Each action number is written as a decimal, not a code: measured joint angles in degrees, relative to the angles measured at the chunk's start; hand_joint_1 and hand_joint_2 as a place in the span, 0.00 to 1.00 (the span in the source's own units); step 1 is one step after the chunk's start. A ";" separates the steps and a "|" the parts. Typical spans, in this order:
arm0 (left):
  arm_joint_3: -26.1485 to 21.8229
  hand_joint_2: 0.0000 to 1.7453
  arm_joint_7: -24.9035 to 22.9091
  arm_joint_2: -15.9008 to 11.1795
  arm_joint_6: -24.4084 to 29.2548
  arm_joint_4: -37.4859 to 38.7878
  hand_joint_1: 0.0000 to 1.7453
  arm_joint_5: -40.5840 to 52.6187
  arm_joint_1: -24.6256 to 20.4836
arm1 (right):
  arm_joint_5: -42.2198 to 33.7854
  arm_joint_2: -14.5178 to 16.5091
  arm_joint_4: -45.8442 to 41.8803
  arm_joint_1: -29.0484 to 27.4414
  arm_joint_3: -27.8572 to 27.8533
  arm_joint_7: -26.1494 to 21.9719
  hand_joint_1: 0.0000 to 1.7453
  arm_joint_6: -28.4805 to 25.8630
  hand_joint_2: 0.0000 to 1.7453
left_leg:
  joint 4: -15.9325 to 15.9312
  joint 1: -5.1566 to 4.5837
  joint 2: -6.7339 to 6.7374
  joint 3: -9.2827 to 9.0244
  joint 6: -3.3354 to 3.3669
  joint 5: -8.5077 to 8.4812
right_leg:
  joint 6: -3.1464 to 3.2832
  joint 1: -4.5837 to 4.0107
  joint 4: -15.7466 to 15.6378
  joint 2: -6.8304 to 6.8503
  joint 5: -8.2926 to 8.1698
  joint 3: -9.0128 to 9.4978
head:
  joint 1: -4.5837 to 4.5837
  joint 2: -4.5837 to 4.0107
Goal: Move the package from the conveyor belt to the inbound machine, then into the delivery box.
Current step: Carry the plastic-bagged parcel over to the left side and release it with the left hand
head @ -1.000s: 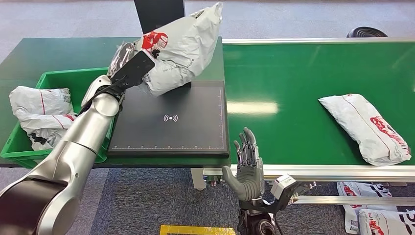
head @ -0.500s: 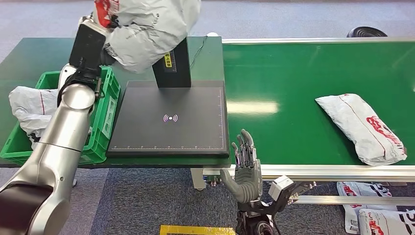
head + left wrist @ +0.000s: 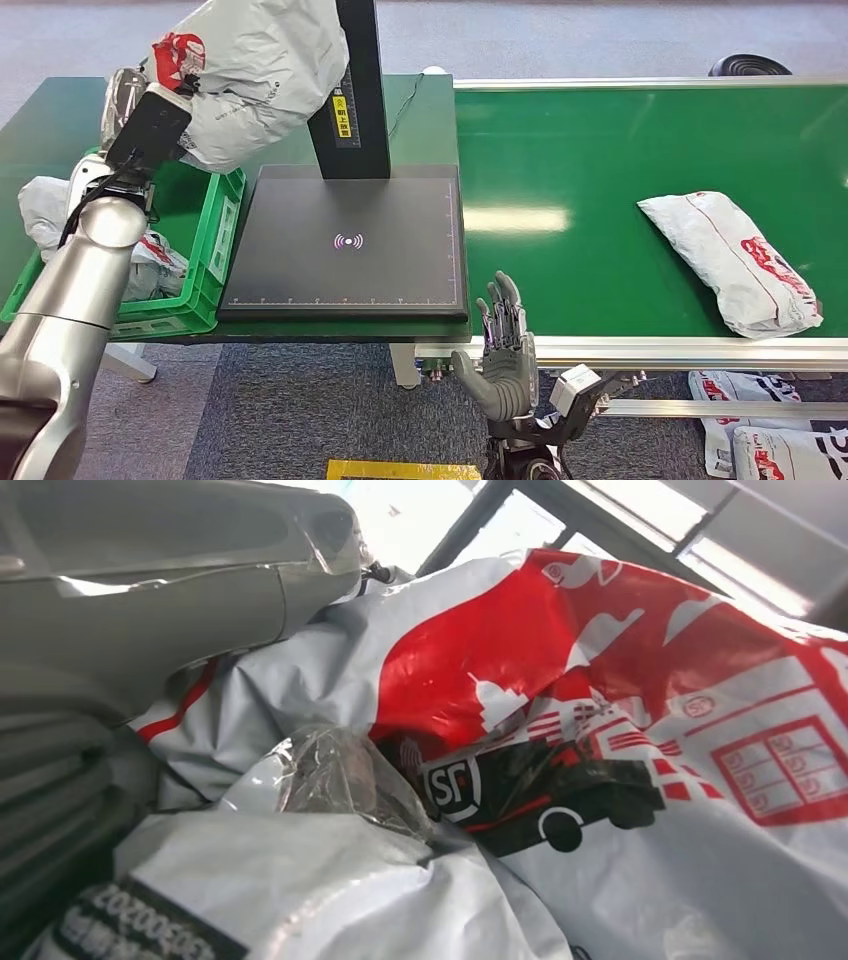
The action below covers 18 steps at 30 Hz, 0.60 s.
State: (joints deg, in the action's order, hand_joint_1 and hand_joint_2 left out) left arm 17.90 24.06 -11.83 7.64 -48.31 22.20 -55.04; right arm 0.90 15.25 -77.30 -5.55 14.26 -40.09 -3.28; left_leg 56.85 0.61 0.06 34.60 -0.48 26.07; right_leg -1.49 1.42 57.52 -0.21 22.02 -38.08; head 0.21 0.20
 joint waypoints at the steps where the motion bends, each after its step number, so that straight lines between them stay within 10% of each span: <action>1: 0.11 1.00 0.03 -0.78 0.11 0.62 1.00 0.33 -0.14 | 0.01 -0.02 -0.17 -0.22 -0.05 0.00 0.00 -0.13 1.00 | 0.00 0.01 0.01 0.00 0.00 0.00 | 0.00 -0.01 0.00 -0.01 0.00 0.00 | -0.01 0.00; 14: -0.38 1.00 1.18 -7.02 0.81 5.30 1.00 -1.02 0.42 | 0.52 -0.23 -1.13 -1.71 -0.40 0.00 0.00 -0.35 1.00 | -0.02 0.01 0.14 0.00 -0.01 0.01 | 0.01 -0.01 0.01 -0.14 0.01 -0.02 | -0.02 0.00; 18: -2.60 1.00 1.74 -13.57 4.50 7.25 1.00 0.28 6.04 | 1.06 -0.34 -1.17 -2.11 -0.54 0.00 0.00 -0.15 1.00 | -0.02 0.01 0.22 0.04 -0.01 0.01 | 0.02 -0.01 0.01 -0.20 0.02 -0.08 | -0.02 0.00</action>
State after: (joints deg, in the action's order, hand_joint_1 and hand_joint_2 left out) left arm 15.31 25.80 -25.39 12.14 -41.06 22.48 -49.01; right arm 1.96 14.91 -78.47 -7.66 13.73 -40.09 -3.44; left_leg 56.83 0.63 0.28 34.64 -0.49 26.08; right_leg -1.46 1.41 57.53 -0.40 22.04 -38.15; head 0.20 0.20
